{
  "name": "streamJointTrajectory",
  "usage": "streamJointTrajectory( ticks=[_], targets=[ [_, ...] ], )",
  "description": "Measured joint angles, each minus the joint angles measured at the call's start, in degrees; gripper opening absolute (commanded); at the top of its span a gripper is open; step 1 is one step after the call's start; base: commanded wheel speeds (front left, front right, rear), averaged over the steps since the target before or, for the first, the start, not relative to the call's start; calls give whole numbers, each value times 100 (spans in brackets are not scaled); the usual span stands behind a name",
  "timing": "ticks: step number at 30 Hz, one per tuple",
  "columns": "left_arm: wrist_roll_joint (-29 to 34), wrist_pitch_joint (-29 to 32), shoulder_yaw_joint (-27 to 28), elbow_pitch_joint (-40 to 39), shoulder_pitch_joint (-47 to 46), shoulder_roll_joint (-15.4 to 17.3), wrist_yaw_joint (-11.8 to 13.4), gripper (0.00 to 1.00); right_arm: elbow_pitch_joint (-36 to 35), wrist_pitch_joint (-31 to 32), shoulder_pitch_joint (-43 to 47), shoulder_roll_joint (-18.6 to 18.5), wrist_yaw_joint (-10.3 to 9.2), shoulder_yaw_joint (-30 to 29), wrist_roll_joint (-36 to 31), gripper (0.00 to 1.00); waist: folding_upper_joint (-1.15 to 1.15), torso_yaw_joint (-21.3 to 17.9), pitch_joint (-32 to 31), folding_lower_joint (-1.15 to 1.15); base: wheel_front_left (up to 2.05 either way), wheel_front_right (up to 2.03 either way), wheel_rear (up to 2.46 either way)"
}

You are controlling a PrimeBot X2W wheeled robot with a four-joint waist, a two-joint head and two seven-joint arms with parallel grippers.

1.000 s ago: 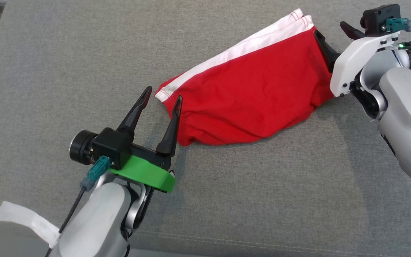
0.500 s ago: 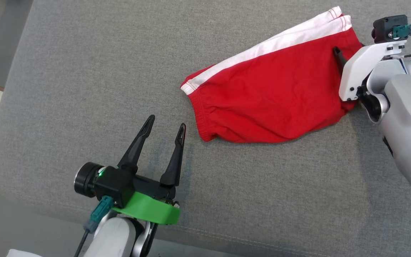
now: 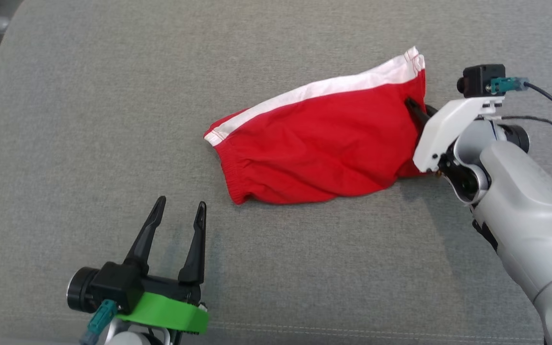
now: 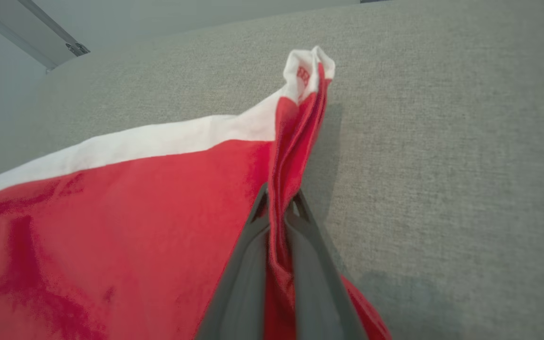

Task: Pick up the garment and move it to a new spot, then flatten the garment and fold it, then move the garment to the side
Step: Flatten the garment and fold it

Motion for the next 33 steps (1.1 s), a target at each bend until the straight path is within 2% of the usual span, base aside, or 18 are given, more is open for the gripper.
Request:
streamJointTrajectory(
  ticks=[6,12,18,24,28,33],
  targets=[
    [99,0,115,-82,389,-40,-74,100,-491,185,820,-456,0,-264,299,0,0,-425,-350,0,0,0,0],
    [149,0,141,-111,544,-67,-99,100,-460,202,1409,-602,0,-723,348,0,0,-683,-636,0,0,0,0],
    [172,0,79,-104,608,-83,-107,100,-156,-157,1523,-564,0,-1217,154,0,0,-723,-778,0,0,0,0],
    [159,0,56,-116,738,-115,-111,100,-265,-431,1283,-867,-2,-1638,-412,0,0,-591,-836,0,0,0,0],
    [135,0,49,-108,782,-127,-111,100,-876,-165,1163,-693,-2,-1730,-736,0,0,-538,-867,0,0,0,0],
    [111,0,-40,-89,786,-140,-111,100,-1750,455,1381,19,-1,-1506,-1145,0,0,-464,-867,0,0,0,0]
  ],
)
